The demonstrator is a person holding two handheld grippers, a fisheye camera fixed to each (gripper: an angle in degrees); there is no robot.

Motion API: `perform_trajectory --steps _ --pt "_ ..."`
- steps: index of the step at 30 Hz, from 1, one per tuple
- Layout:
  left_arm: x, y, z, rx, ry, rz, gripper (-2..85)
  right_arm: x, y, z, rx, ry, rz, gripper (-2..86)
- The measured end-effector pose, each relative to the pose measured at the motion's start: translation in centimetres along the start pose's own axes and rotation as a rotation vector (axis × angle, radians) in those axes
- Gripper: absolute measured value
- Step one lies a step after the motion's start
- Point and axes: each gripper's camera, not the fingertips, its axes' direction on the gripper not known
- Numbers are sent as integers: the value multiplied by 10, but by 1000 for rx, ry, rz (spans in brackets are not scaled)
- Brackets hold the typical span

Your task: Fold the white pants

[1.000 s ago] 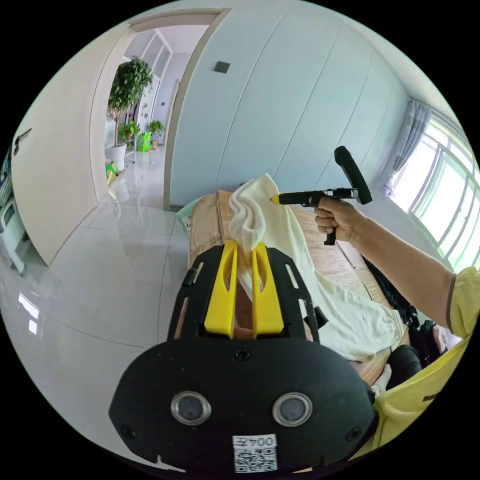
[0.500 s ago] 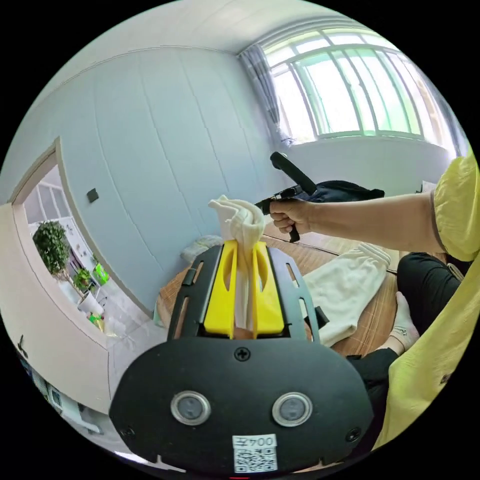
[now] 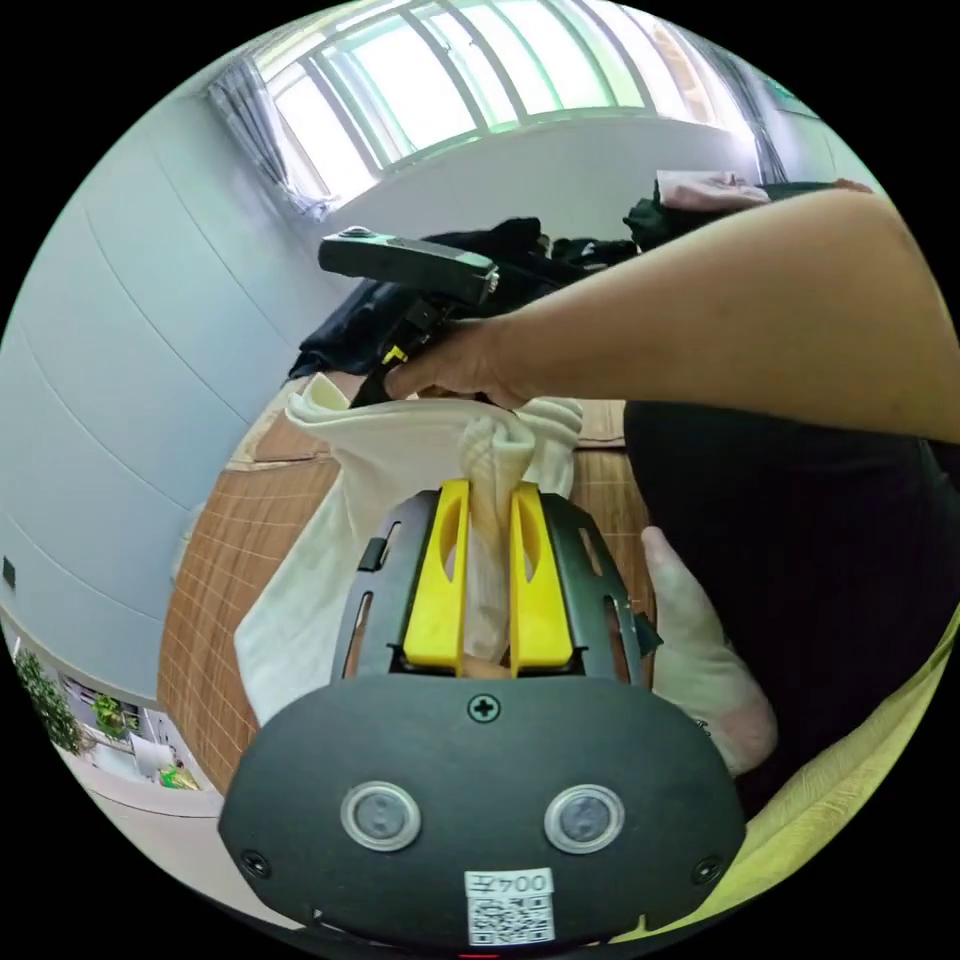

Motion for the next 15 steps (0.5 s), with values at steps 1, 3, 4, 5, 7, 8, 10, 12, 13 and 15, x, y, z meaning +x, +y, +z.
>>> perform_trajectory --steps 1,3,4,5,7,8,10,12,13,15 --pt "3 -3 10 -22 28 7 59 15 14 15 -57 21 52 40" --pt "5 -15 19 -26 160 34 69 39 29 26 -122 37 168 37" --pt "3 -20 12 2 203 42 73 55 36 18 -88 30 256 36" --pt "2 -22 6 15 221 52 74 69 42 3 -25 8 330 52" --pt "-7 -22 -25 114 208 81 73 84 50 -23 47 6 417 85" --pt "-13 -19 -32 130 186 82 71 91 57 -41 82 -2 490 110" --pt "-50 3 -36 115 36 53 61 93 68 -61 91 -26 579 141" --pt "-93 33 -15 24 -98 17 47 82 83 -72 85 -7 645 156" --pt "-110 44 -4 -21 -128 -2 42 69 91 -74 72 21 666 165" --pt "-176 93 42 -215 -214 -94 26 49 97 -67 15 52 688 180"
